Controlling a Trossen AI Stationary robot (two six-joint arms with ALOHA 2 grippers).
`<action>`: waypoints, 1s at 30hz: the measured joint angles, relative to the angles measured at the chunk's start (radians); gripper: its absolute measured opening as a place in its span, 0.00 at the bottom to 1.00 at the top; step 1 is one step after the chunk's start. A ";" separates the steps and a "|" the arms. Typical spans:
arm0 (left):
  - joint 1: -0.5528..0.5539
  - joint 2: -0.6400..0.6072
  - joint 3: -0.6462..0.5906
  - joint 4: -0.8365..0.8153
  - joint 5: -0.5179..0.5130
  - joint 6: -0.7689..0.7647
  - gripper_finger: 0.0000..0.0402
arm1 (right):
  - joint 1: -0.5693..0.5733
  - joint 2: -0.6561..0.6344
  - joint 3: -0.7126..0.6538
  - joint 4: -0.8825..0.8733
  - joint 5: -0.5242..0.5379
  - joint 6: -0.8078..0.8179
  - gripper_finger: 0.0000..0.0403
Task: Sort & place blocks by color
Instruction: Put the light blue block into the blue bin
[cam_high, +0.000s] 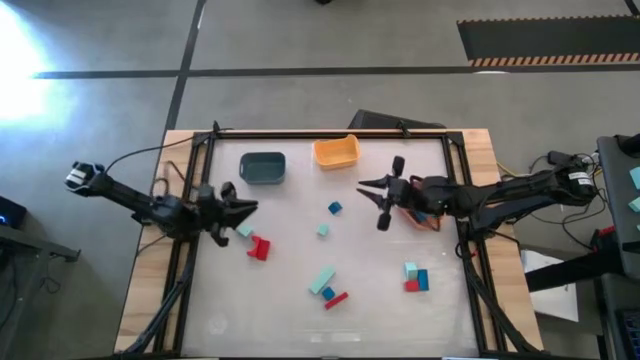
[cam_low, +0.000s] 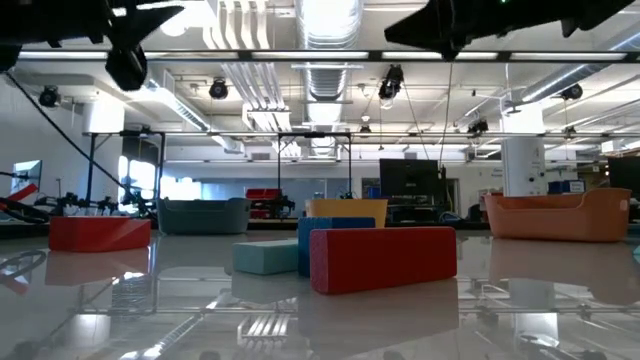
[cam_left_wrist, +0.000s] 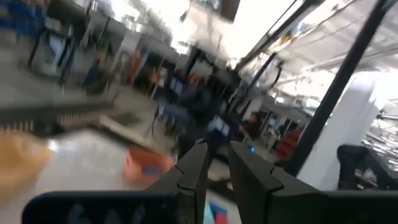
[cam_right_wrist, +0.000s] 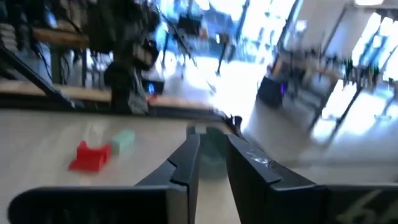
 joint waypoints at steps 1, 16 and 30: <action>0.000 0.023 0.001 0.000 0.000 -0.040 0.12 | -0.003 0.000 -0.008 0.033 -0.015 -0.025 0.15; -0.074 0.283 0.175 -0.420 0.047 -0.757 0.00 | -0.058 -0.002 -0.023 0.090 -0.073 -0.176 0.09; -0.077 0.342 0.573 -1.692 0.362 -0.895 0.00 | -0.063 -0.009 -0.023 0.090 -0.072 -0.212 0.09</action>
